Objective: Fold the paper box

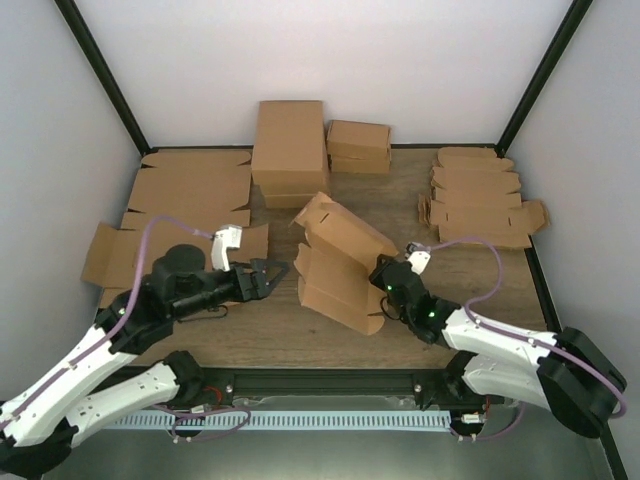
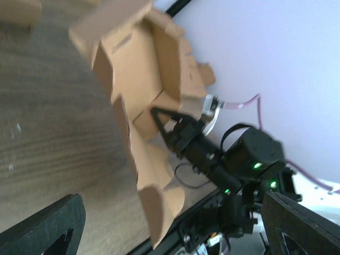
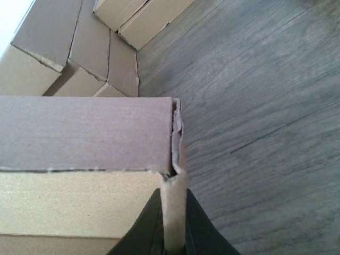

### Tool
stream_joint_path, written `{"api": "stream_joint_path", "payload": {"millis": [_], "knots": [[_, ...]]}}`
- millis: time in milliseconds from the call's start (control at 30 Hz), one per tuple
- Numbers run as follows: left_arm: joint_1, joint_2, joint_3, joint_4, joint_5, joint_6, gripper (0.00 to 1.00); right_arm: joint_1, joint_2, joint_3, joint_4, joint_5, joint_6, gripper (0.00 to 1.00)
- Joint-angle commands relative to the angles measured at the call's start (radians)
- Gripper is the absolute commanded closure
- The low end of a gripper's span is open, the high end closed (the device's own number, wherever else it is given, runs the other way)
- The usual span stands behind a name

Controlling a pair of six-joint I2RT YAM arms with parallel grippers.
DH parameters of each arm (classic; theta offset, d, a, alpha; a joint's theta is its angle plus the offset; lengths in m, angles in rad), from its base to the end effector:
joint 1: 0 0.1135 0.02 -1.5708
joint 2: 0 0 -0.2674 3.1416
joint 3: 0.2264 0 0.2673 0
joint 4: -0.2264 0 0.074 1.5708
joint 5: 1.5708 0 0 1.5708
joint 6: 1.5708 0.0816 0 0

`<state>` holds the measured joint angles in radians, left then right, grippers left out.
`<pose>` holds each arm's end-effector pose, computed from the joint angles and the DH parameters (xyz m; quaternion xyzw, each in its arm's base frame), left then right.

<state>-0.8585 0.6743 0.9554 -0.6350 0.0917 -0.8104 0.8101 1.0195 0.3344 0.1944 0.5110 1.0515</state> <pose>0.1188 -0.1490 0.3566 0.0459 0.8188 -0.4483 0.3556 0.1996 0.1519 0.1545 0.2289 0.8082 0.2696 0.4710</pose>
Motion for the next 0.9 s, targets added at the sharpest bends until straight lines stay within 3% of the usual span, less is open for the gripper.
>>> {"api": "stream_joint_path", "payload": {"millis": [0,133,300,367,633,800,867], "knots": [[-0.007,0.051,-0.037,0.049,0.063,-0.050,0.07,0.000,0.066,0.079,0.026,0.104,0.069,0.99],[-0.007,0.080,-0.024,0.047,-0.029,0.002,0.07,0.000,0.085,0.077,0.036,0.104,0.071,0.99],[-0.007,0.180,-0.034,0.094,-0.083,0.041,0.32,0.000,0.069,0.056,0.036,0.094,0.070,0.99],[-0.005,0.221,-0.032,0.111,-0.091,0.045,0.36,0.000,0.063,0.051,0.035,0.094,0.059,0.99],[0.003,0.330,-0.018,0.175,-0.073,0.043,0.42,0.000,0.017,0.023,0.034,0.094,0.030,0.99],[0.007,0.374,-0.004,0.201,-0.078,0.049,0.62,0.000,0.011,0.020,0.034,0.083,0.027,0.99],[0.010,0.386,-0.005,0.208,-0.088,0.056,0.75,0.000,0.008,0.014,0.038,0.075,0.032,0.99]]}}
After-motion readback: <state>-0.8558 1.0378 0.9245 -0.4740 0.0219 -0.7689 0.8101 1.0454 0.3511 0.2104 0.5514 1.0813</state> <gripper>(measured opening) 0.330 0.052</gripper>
